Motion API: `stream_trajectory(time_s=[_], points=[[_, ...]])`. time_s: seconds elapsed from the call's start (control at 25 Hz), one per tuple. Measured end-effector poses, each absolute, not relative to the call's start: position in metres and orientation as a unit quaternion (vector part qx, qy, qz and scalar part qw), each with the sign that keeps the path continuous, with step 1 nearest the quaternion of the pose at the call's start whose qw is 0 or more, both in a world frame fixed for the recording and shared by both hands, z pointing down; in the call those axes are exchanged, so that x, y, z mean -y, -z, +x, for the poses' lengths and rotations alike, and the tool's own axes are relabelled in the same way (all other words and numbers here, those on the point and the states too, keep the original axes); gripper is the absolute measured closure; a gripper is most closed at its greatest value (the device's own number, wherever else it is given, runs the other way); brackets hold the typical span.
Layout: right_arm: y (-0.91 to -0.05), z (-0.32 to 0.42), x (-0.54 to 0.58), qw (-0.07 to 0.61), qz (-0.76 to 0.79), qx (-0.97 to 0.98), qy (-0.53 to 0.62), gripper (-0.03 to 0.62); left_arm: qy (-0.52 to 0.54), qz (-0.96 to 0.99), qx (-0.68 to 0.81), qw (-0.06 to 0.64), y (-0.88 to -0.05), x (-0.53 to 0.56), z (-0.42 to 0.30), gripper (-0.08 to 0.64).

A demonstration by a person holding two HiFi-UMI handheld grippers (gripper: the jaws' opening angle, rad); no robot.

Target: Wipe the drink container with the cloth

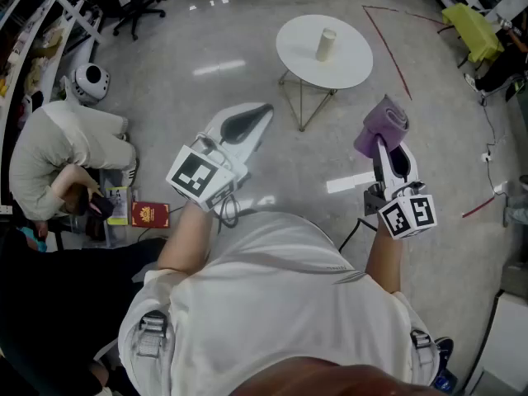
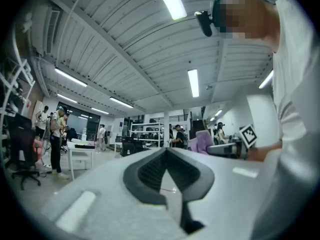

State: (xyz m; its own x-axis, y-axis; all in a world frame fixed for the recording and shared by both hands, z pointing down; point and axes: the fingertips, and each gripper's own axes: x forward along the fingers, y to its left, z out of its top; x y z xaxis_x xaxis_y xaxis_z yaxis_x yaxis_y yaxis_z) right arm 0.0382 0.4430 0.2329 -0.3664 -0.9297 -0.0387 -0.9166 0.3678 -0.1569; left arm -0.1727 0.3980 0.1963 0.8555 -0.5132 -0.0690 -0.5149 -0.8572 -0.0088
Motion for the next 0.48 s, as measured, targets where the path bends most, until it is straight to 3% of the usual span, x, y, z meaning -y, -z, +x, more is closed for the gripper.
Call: stream_trajectory(time_s=[0.48], points=[[-0.238,0.029,-0.451,0.058,-0.551,-0.831,0.051,0.492,-0.026,-0.963,-0.269,0.018,-0.201,-0.411,-0.180,0.559]])
